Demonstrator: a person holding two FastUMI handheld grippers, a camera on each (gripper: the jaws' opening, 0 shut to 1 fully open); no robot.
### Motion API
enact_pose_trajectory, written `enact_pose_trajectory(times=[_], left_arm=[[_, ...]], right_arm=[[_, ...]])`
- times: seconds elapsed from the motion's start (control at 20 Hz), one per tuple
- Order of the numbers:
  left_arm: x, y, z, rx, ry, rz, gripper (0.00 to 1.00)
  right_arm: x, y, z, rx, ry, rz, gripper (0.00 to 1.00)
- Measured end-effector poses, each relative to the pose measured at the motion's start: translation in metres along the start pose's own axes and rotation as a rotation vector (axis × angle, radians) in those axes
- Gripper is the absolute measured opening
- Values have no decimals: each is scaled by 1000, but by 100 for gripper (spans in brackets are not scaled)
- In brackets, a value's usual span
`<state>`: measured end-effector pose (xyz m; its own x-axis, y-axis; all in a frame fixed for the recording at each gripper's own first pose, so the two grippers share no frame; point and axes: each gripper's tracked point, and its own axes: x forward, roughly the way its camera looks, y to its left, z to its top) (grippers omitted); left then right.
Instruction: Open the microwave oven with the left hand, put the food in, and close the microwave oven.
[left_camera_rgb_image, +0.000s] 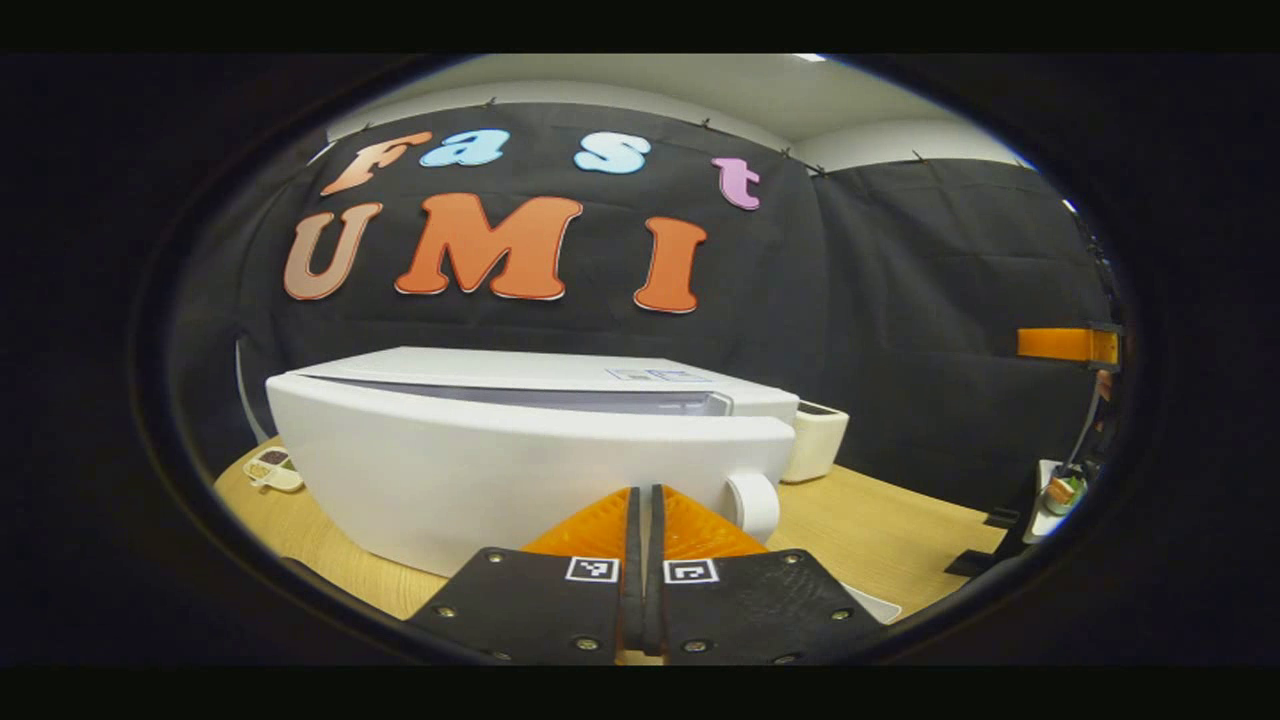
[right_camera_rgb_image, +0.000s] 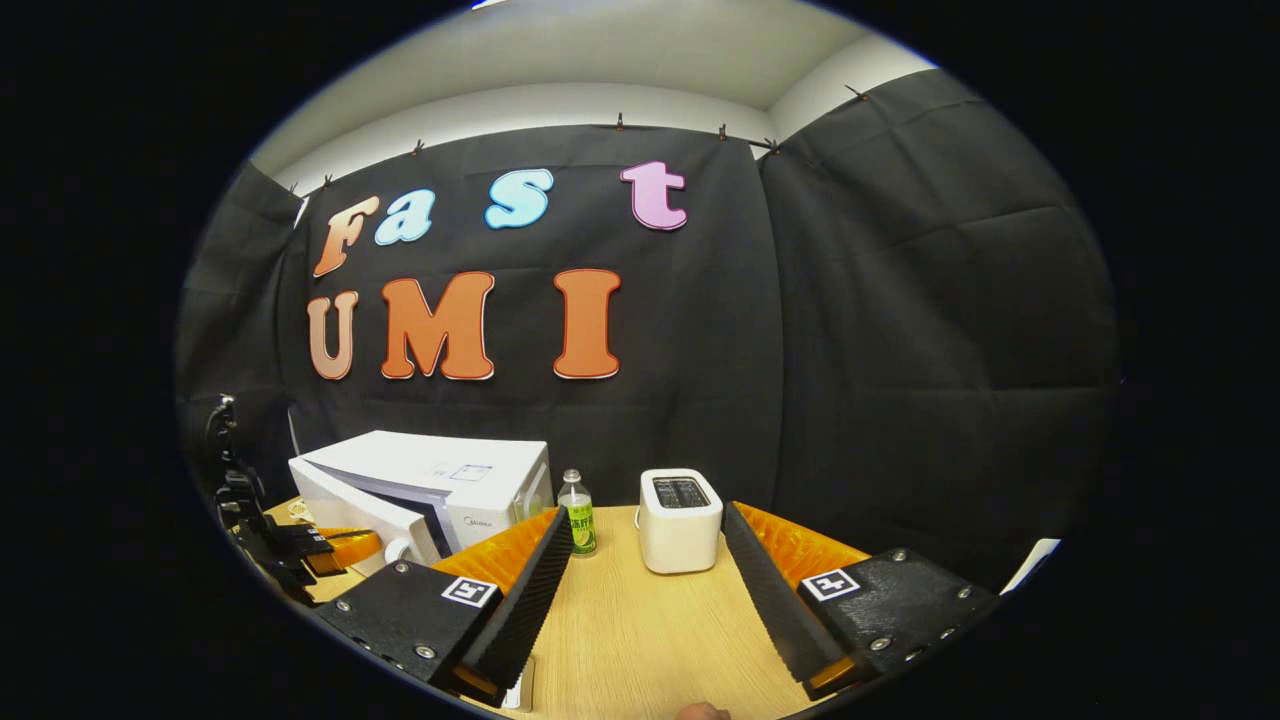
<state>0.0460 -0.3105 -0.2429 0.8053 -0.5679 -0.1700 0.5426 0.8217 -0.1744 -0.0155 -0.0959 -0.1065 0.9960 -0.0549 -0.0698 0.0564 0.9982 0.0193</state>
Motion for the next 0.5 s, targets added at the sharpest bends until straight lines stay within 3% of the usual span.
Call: enact_pose_trajectory(times=[0.3,0.5], left_arm=[[37,13,-2,37,-7,105,1],[55,-3,-17,2,55,56,0]], right_arm=[[-1,-14,-1,-4,-6,-35,95],[1,-12,-7,-2,12,-26,95]])
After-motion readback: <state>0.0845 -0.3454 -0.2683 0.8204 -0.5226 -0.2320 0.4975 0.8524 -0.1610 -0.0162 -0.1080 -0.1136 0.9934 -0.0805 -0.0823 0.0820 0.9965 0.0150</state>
